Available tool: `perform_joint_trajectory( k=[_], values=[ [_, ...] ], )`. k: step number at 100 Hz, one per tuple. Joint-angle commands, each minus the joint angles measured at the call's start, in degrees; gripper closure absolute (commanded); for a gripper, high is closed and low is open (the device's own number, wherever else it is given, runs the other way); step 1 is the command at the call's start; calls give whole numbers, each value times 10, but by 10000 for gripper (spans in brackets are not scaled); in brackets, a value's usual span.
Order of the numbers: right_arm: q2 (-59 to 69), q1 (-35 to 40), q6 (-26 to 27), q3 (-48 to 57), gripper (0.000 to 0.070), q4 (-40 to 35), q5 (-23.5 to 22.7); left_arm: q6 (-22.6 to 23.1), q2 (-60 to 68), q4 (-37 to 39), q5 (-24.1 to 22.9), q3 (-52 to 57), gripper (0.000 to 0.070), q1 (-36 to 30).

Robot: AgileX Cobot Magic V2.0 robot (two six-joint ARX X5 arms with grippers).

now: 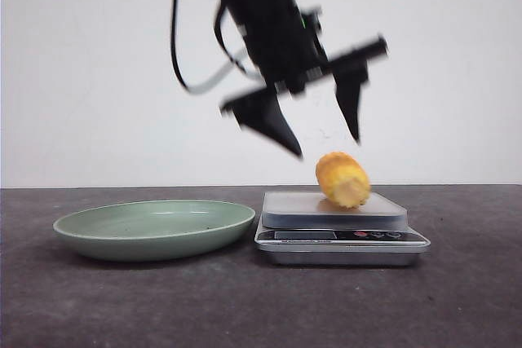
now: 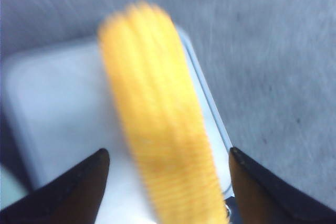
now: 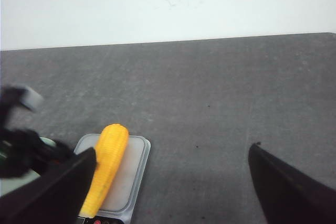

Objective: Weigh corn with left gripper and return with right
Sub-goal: 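Open the left gripper to release the corn onto the scale, withdraw, then lower the right gripper over the corn on the scale and close on it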

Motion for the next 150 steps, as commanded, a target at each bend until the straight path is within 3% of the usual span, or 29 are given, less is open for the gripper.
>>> perform_joint_trajectory(
  k=[1, 21, 42, 52, 61, 80, 94, 132, 150],
  values=[
    [2, 2, -2, 13, 109, 3, 0, 46, -24, -7, -28, 21, 262, -5],
    [2, 2, -2, 13, 109, 3, 0, 110, -134, -50, -100, 21, 262, 10],
    [3, 3, -3, 13, 109, -3, -7, 148, -287, -68, -133, 21, 263, 17],
    [13, 3, -3, 13, 106, 2, -32, 165, -364, -89, -136, 21, 265, 17],
    [23, 9, -2, 13, 66, 11, -47, 165, -421, -120, -154, 21, 265, 17],
    [61, 49, 12, 13, 66, 43, -44, 164, -524, -222, -218, 21, 265, 17],
    [101, 88, 24, 13, 66, 80, -32, 140, -581, -313, -272, 21, 265, 17],
    [278, 233, 47, 13, 64, 189, 52, 66, -720, -466, -329, 19, 266, 17],
    [368, 254, 73, 17, 36, 209, 78, 23, -782, -522, -348, 2, 266, 17]
  ],
)
